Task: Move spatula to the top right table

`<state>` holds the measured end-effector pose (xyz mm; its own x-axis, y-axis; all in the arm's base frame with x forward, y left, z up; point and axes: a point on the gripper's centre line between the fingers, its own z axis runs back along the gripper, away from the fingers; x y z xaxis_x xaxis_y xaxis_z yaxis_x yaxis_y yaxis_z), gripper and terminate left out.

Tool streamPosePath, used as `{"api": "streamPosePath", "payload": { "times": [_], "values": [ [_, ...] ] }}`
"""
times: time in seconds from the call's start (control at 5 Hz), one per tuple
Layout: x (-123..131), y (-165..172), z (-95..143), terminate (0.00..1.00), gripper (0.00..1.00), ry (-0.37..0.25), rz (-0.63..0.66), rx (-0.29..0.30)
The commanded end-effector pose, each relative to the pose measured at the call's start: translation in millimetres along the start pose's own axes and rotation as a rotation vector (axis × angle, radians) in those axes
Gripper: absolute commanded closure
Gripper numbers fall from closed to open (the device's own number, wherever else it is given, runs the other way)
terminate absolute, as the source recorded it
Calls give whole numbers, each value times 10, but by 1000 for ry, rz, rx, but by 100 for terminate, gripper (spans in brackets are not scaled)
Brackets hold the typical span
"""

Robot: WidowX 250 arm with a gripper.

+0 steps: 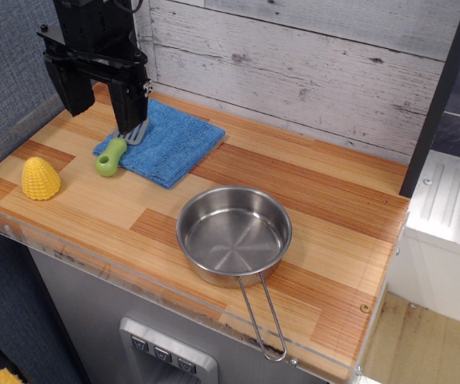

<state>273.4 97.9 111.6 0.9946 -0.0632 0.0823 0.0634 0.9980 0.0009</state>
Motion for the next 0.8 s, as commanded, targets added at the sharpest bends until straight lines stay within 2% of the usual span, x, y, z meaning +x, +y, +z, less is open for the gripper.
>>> {"api": "streamPosePath", "payload": {
  "times": [0.0, 0.2, 0.4, 0.6],
  "values": [
    [0, 0, 0, 0, 0, 0, 0, 0],
    [12, 102, -86, 0, 0, -21, 39, -9],
    [80, 249, -277, 0, 0, -33, 84, -9],
    [113, 427, -506, 0, 0, -47, 129, 26]
  ]
}}
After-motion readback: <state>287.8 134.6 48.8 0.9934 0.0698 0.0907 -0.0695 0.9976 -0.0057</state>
